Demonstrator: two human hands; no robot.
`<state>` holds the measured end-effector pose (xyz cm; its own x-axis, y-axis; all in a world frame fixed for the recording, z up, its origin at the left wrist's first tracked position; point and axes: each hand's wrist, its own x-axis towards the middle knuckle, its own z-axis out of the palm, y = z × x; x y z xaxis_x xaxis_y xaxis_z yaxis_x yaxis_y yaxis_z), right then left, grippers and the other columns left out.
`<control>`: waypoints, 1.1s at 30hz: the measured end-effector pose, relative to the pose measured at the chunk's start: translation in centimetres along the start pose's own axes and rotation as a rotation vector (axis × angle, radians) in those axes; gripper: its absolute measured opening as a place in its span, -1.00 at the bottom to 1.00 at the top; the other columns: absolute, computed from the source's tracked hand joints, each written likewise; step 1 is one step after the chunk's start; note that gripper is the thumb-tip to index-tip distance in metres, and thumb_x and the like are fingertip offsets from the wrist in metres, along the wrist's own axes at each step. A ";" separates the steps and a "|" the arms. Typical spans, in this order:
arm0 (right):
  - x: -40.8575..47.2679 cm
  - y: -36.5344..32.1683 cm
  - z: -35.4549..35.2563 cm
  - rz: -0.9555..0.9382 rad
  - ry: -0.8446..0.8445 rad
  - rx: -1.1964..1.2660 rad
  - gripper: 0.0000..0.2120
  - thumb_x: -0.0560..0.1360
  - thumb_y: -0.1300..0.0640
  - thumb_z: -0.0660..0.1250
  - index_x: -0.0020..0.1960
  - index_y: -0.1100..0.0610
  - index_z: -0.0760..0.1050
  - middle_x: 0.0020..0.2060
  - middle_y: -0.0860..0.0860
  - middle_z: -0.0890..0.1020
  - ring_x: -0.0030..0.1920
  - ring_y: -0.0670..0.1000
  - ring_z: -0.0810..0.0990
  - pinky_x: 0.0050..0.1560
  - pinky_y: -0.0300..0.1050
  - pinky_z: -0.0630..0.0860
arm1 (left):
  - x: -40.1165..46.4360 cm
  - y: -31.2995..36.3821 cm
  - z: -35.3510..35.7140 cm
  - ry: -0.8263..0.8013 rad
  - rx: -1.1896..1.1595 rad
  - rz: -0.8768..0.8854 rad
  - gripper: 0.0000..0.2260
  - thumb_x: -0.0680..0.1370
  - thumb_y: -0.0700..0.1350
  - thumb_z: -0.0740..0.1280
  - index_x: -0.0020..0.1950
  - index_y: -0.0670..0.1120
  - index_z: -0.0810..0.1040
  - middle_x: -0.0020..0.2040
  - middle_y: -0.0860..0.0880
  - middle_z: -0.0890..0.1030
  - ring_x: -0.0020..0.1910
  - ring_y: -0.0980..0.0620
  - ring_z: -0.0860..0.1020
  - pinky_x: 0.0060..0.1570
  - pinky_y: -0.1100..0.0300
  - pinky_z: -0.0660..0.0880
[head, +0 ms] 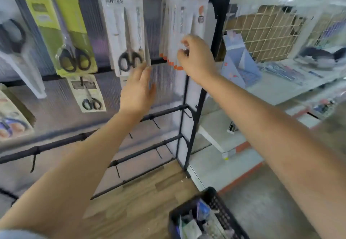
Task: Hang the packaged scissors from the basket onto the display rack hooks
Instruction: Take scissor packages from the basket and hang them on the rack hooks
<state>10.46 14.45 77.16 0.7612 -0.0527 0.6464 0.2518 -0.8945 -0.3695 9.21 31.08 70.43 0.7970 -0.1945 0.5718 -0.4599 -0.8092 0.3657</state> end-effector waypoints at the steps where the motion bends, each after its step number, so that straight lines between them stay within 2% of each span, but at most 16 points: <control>1: -1.9 0.9 0.2 0.010 -0.006 -0.019 -0.76 0.56 0.14 0.16 0.13 0.25 0.46 0.03 0.14 0.54 0.01 0.10 0.53 -0.05 -0.05 0.43 | -0.8 0.8 1.0 -0.065 0.009 0.036 -0.59 0.61 -0.16 0.21 0.44 -0.25 0.29 0.47 -0.18 0.28 0.44 -0.17 0.26 0.20 -0.11 0.38; 3: -5.9 3.2 0.5 0.056 -0.057 -0.061 -0.73 0.58 0.09 0.14 0.13 0.25 0.47 0.01 0.15 0.56 0.00 0.12 0.53 -0.05 -0.04 0.43 | -2.6 2.8 3.5 -0.194 0.001 0.090 -0.58 0.61 -0.18 0.19 0.45 -0.27 0.25 0.45 -0.22 0.30 0.41 -0.20 0.27 0.22 -0.10 0.34; 5: -10.3 5.9 0.6 0.178 -0.154 -0.107 -0.67 0.60 0.04 0.12 0.20 0.25 0.45 0.06 0.17 0.55 0.05 0.15 0.52 0.02 0.00 0.43 | -4.8 4.9 6.2 -0.310 -0.024 0.120 -0.57 0.61 -0.16 0.17 0.46 -0.26 0.23 0.44 -0.22 0.30 0.41 -0.19 0.26 0.25 -0.08 0.32; 9: -19.1 11.5 -0.3 0.389 -0.292 -0.251 -0.63 0.62 0.01 0.07 0.27 0.23 0.40 0.17 0.18 0.52 0.18 0.19 0.49 0.10 -0.01 0.41 | -9.4 9.3 11.9 -0.559 -0.045 0.131 -0.51 0.62 -0.06 0.17 0.49 -0.23 0.15 0.50 -0.17 0.20 0.48 -0.10 0.14 0.35 -0.02 0.22; 13: -29.3 16.6 -1.0 0.650 -0.478 -0.274 -0.48 0.64 -0.01 0.05 0.47 0.29 0.13 0.44 0.20 0.26 0.41 0.17 0.28 0.34 0.02 0.26 | -15.1 12.2 18.5 -0.796 0.027 0.248 -0.45 0.62 0.03 0.13 0.50 -0.25 0.11 0.52 -0.21 0.14 0.50 -0.14 0.10 0.43 0.00 0.08; 16: -37.7 19.4 -0.1 0.879 -0.575 -0.254 -0.40 0.63 -0.09 0.01 0.52 0.26 -0.01 0.51 0.18 0.10 0.50 0.14 0.12 0.45 0.10 0.13 | -21.2 12.9 22.5 -0.977 0.090 0.339 -0.43 0.61 0.07 0.12 0.51 -0.22 0.10 0.53 -0.22 0.09 0.51 -0.14 0.06 0.44 -0.01 0.00; 19: -46.0 21.1 1.5 1.042 -0.660 -0.242 -0.40 0.64 -0.07 0.02 0.52 0.27 -0.01 0.51 0.19 0.09 0.49 0.16 0.11 0.45 0.07 0.10 | -27.5 12.3 26.6 -1.120 0.142 0.500 -0.44 0.61 0.11 0.11 0.46 -0.25 0.19 0.48 -0.24 0.20 0.46 -0.18 0.15 0.39 -0.03 0.11; 23: -55.4 22.6 5.4 1.227 -0.778 -0.184 -0.40 0.64 -0.08 0.02 0.53 0.24 -0.03 0.53 0.15 0.04 0.52 0.11 0.03 0.48 0.10 0.05 | -35.3 10.3 32.5 -1.340 0.219 0.619 -0.39 0.62 0.12 0.08 0.52 -0.23 0.06 0.54 -0.20 0.07 0.52 -0.13 0.04 0.46 -0.05 0.01; 26: -61.1 23.5 8.7 1.306 -0.754 -0.162 -0.44 0.64 -0.02 0.05 0.51 0.27 0.05 0.50 0.17 0.15 0.50 0.12 0.11 0.48 0.03 0.09 | -39.6 8.2 37.4 -1.427 0.248 0.684 -0.43 0.60 0.12 0.10 0.46 -0.26 0.20 0.48 -0.23 0.21 0.47 -0.17 0.16 0.42 -0.06 0.13; 28: -65.0 24.4 11.1 1.357 -0.708 -0.146 -0.47 0.63 0.02 0.08 0.50 0.27 0.10 0.47 0.17 0.22 0.48 0.12 0.17 0.45 -0.02 0.15 | -42.2 6.5 41.0 -1.485 0.244 0.654 -0.48 0.60 0.10 0.12 0.38 -0.27 0.29 0.41 -0.24 0.31 0.42 -0.18 0.23 0.37 -0.03 0.19; 30: -68.8 24.9 13.6 1.447 -0.709 -0.097 -0.47 0.63 0.03 0.07 0.51 0.26 0.08 0.48 0.15 0.20 0.48 0.10 0.15 0.45 -0.03 0.15 | -44.8 4.7 43.8 -1.563 0.224 0.518 -0.55 0.60 0.05 0.15 0.32 -0.27 0.35 0.35 -0.25 0.37 0.35 -0.19 0.31 0.28 0.00 0.27; 33: -73.9 25.7 17.3 1.545 -0.733 -0.030 -0.47 0.64 0.03 0.07 0.50 0.27 0.08 0.49 0.15 0.19 0.48 0.09 0.14 0.43 -0.06 0.13 | -48.7 3.0 47.0 -1.671 0.159 0.179 -0.69 0.60 -0.01 0.20 0.11 -0.27 0.43 0.06 -0.25 0.49 0.06 -0.21 0.47 -0.11 0.04 0.35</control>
<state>-28.98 3.08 8.35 0.3651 -0.6201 -0.6944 -0.9305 -0.2196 -0.2932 -12.56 12.03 9.21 0.3036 -0.5318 -0.7906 -0.6261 -0.7368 0.2552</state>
